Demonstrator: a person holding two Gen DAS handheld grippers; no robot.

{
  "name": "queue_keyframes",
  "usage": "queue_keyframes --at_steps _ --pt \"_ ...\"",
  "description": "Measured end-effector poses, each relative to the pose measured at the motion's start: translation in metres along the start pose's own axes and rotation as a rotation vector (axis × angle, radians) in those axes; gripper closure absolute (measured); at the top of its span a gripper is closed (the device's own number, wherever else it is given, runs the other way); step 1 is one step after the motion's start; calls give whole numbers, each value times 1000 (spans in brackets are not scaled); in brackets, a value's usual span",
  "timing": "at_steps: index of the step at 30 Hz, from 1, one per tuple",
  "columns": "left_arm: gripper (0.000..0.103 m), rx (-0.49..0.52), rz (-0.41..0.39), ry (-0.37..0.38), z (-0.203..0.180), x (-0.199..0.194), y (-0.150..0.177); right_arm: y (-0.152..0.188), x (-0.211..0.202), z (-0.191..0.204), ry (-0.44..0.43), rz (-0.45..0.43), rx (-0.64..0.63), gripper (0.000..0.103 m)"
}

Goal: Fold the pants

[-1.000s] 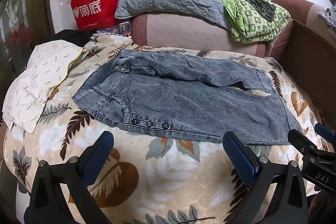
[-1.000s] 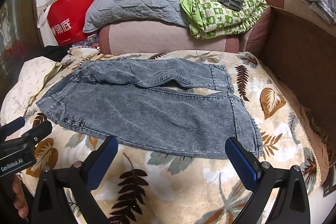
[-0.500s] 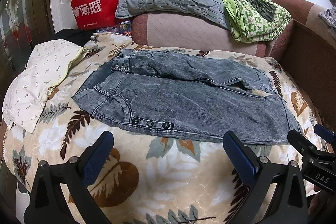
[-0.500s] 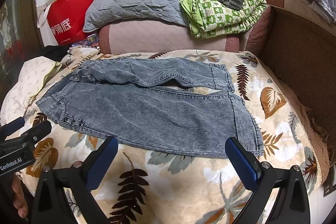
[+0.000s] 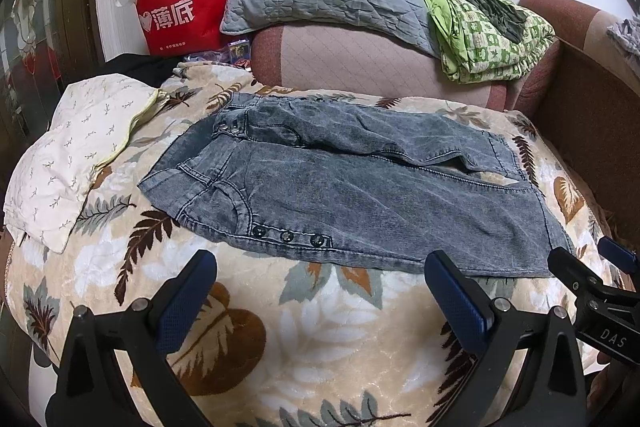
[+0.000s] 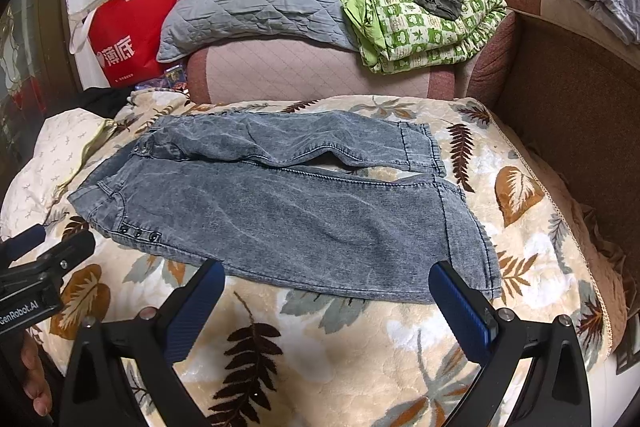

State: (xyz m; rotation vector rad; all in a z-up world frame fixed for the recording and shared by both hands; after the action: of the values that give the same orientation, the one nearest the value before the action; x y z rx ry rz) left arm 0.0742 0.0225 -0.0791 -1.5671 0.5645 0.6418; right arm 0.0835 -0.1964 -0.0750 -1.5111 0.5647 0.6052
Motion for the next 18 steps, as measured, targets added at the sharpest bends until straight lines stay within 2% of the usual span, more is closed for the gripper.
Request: queue_keyframes --at_steps 18 --pt "0 -17 25 -21 11 6 3 3 4 -4 4 10 16 0"
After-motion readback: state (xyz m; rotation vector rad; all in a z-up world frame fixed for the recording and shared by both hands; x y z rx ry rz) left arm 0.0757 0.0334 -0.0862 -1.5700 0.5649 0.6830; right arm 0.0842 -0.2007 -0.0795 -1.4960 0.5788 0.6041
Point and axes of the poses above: each gripper's, at about its wrist camera, not at the fingertips, and x roughly the way its jaws point, z to its left, y to its underside, the point moved 10 cm from there along x, roughly the way its jaws point, and after that the axes turned 1 degree about y, right-handed, at the moved point
